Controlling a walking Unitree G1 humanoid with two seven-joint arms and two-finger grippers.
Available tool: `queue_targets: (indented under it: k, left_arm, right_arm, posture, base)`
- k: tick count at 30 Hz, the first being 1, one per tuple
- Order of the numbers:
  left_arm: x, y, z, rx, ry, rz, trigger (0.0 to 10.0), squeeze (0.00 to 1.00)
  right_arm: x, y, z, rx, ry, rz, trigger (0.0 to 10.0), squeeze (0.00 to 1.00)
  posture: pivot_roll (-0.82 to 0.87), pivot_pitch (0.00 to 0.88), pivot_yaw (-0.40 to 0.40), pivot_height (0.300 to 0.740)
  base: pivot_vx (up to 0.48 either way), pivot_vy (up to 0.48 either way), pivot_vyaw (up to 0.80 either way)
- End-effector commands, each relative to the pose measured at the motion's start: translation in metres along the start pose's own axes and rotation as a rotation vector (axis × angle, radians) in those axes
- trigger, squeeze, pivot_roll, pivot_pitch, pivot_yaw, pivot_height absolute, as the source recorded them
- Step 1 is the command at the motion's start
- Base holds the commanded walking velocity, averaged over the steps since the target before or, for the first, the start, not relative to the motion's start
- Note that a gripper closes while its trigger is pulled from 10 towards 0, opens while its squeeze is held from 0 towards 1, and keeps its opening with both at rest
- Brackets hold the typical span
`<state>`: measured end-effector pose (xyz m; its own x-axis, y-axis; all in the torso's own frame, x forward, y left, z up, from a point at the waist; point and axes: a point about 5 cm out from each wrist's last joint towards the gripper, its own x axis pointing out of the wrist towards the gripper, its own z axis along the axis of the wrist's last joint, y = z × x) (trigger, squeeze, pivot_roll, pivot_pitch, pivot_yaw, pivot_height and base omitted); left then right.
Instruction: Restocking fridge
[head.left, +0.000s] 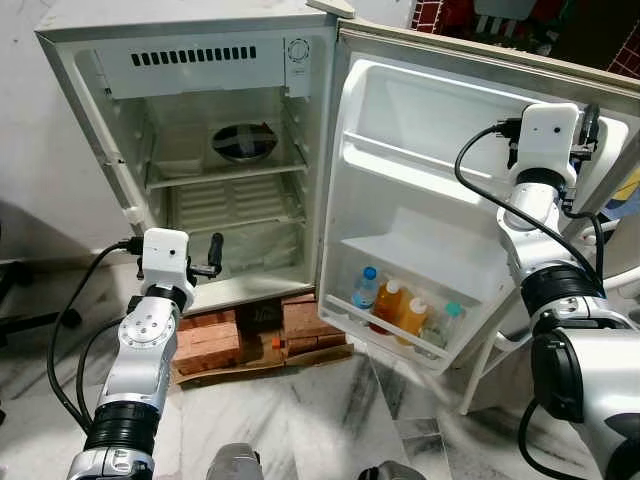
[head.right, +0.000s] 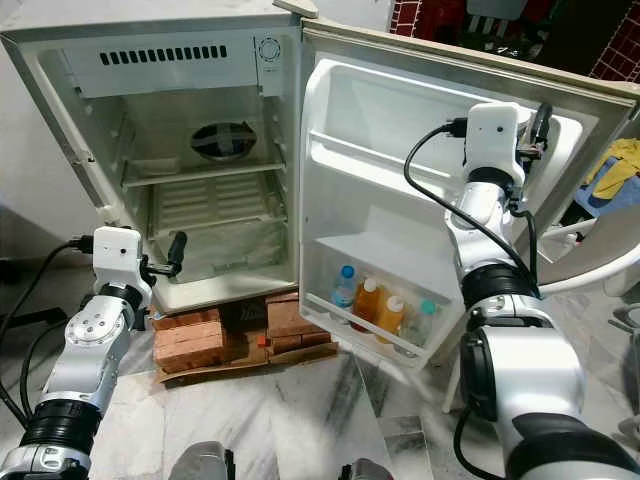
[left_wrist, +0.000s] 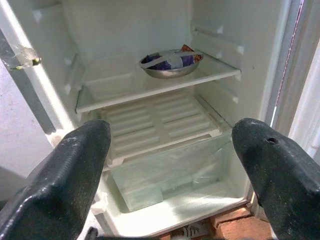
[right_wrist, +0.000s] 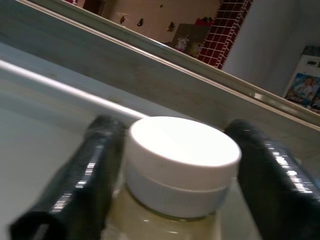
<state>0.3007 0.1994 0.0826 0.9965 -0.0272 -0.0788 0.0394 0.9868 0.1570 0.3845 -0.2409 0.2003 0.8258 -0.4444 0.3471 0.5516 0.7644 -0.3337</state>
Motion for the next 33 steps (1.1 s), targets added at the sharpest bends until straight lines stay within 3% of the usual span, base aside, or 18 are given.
queue_targets:
  k: [1,11,20,24,30,33]
  left_arm:
    - [0.003,0.002,0.007,0.015,-0.019,0.005,10.0,0.00]
    - [0.004,0.002,0.007,0.018,-0.017,-0.001,10.0,0.00]
    - [0.005,0.002,0.007,0.017,-0.018,-0.001,10.0,0.00]
    - [0.005,0.002,0.007,0.016,-0.018,0.000,10.0,0.00]
    - [0.006,0.001,0.007,0.016,-0.018,-0.003,10.0,0.00]
    - [0.006,0.001,0.008,0.016,-0.020,-0.006,10.0,0.00]
  right_arm:
    - [0.008,-0.011,0.009,-0.009,-0.043,-0.043,10.0,1.00]
    - [0.013,-0.016,0.021,-0.005,-0.107,-0.058,10.0,1.00]
    - [0.016,-0.014,0.041,0.101,-0.169,0.007,10.0,1.00]
    - [0.012,-0.006,0.043,0.202,-0.176,0.107,10.0,1.00]
    - [0.002,-0.004,0.047,0.216,-0.247,0.162,10.0,1.00]
    - [-0.007,-0.004,0.055,0.212,-0.336,0.182,10.0,1.00]
  posture:
    - [0.12,0.000,-0.030,0.740]
    - [0.11,0.000,-0.027,0.740]
    - [0.11,0.000,-0.028,0.740]
    - [0.11,0.000,-0.027,0.740]
    - [0.10,0.000,-0.024,0.740]
    - [0.10,0.000,-0.022,0.740]
  base:
    - [0.000,0.000,0.00]
    - [0.000,0.000,0.00]
    - [0.000,0.000,0.00]
    - [0.000,0.000,0.00]
    - [0.000,0.000,0.00]
    - [0.000,0.000,0.00]
